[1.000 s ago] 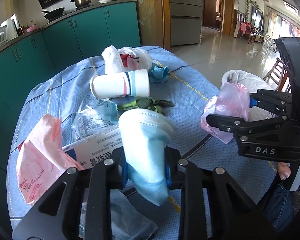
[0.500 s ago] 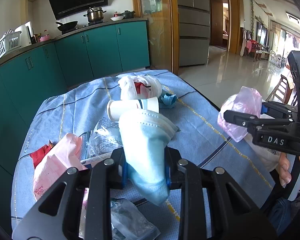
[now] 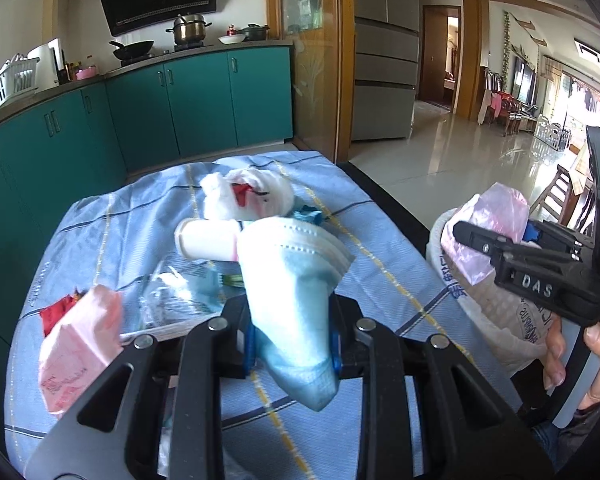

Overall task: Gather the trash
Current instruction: 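Carry the mask and pink bag over the white wastebasket with both tools, then open both tools to drop the mask and pink bag into the wastebasket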

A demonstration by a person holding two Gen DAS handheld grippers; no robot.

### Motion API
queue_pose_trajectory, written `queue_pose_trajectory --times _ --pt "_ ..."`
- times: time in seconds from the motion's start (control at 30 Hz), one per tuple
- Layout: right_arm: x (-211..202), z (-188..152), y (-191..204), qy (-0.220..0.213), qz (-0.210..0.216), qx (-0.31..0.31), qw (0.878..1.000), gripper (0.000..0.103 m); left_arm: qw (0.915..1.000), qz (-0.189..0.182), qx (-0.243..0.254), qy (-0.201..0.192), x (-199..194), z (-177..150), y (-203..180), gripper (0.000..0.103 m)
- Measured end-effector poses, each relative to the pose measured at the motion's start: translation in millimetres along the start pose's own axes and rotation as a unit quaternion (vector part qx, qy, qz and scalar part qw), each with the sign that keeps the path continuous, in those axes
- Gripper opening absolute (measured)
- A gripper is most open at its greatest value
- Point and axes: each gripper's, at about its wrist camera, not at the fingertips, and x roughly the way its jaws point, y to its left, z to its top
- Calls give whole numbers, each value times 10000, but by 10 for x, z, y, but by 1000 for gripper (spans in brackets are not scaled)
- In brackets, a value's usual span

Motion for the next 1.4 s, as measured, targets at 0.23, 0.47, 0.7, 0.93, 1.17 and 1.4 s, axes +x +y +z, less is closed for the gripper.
queue_pose_trajectory --times 0.23,0.47,0.7,0.93,1.17,1.4 --pt "-173 88 -495 -173 -635 558 9963 59 9997 -230 -22 64 58 46 -271 27" --pt "-380 16 -1078 -282 -1226 1011 9869 59 9984 -491 222 152 164 68 -734 27" --pt "-317 -200 -1390 243 -1141 1313 9844 59 9972 -634 224 338 303 24 -999 27" --pt "-182 -348 -1466 916 -1058 1319 9813 62 9935 -967 369 474 442 11 -1233 27" --pt "-335 -298 -1629 628 -1202 1704 9760 86 9816 -1711 587 608 644 26 -1767 29" --pt "-460 -283 -1781 373 -1086 2027 9725 89 9821 -1539 901 606 692 -52 -1917 63"
